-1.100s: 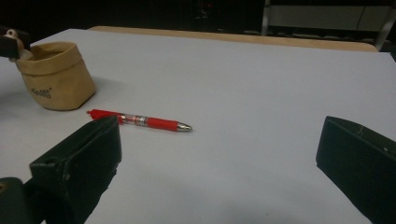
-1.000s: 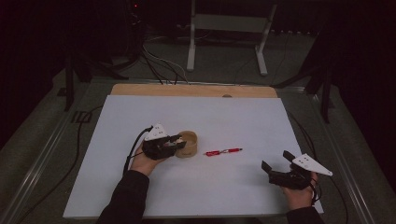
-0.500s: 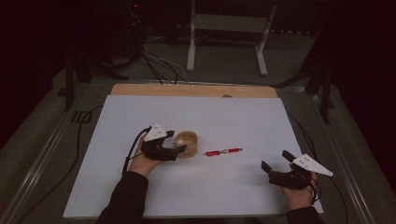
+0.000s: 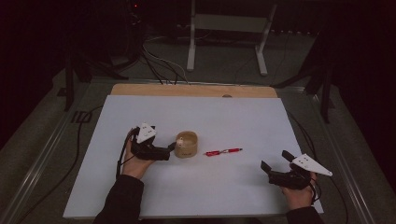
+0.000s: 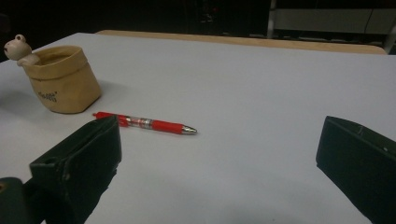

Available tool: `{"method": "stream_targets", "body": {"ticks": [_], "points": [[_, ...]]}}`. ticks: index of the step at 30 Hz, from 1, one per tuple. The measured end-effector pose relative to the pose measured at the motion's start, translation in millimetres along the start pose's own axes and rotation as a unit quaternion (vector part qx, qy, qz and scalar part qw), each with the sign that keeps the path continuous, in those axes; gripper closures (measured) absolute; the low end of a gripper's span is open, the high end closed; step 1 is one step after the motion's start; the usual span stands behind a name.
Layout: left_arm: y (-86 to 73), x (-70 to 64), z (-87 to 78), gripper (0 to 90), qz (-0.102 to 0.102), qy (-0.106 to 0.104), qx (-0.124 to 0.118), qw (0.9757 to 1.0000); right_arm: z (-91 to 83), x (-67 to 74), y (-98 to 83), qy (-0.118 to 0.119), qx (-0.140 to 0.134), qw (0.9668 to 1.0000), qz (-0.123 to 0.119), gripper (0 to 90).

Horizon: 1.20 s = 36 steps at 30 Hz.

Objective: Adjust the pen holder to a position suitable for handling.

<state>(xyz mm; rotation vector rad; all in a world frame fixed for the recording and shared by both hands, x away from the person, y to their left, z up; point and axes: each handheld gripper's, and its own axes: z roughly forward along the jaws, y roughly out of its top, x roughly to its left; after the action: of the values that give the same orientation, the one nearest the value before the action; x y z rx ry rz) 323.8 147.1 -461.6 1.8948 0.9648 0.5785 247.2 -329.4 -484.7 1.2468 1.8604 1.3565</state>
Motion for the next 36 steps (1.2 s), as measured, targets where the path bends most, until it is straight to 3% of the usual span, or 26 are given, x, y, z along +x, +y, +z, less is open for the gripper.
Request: {"method": "stream_targets", "body": {"ticks": [3, 6, 8, 15, 20, 27, 36], "points": [[-1.7, 4.8, -7.5, 0.2, -0.008, 0.028, 0.009, 0.9995, -0.2, -0.2, 0.0, 0.000, -0.001, 1.0000, 0.000, 0.3], [-6.0, 10.8, -14.4, 0.3, -0.017, 0.035, 0.016, 0.9991, -0.3, -0.5, -0.2, -0.001, 0.001, 1.0000, 0.000, 0.3], [-9.8, 14.2, -19.4, 0.4, -0.025, 0.034, 0.011, 0.9991, -0.3, -0.3, -0.2, -0.001, 0.000, 1.0000, 0.000, 0.3], [-21.9, 18.5, -37.8, 1.6, -0.021, 0.037, -0.015, 0.9990, 0.0, -0.6, -0.5, -0.002, 0.001, 1.0000, -0.001, 0.3], [-30.9, 22.2, -51.0, 1.8, -0.040, 0.042, -0.016, 0.9982, -0.2, -0.1, -0.6, -0.002, 0.000, 1.0000, 0.001, 0.3], [-39.9, 21.5, -69.9, 1.7, -0.041, 0.060, -0.027, 0.9970, 0.0, -0.9, -0.5, -0.002, 0.000, 1.0000, 0.001, 0.3], [-58.0, 20.0, -77.2, 1.7, -0.043, 0.056, -0.027, 0.9971, -1.9, -1.6, 0.5, -0.003, -0.006, 1.0000, 0.001, 0.3]]}}
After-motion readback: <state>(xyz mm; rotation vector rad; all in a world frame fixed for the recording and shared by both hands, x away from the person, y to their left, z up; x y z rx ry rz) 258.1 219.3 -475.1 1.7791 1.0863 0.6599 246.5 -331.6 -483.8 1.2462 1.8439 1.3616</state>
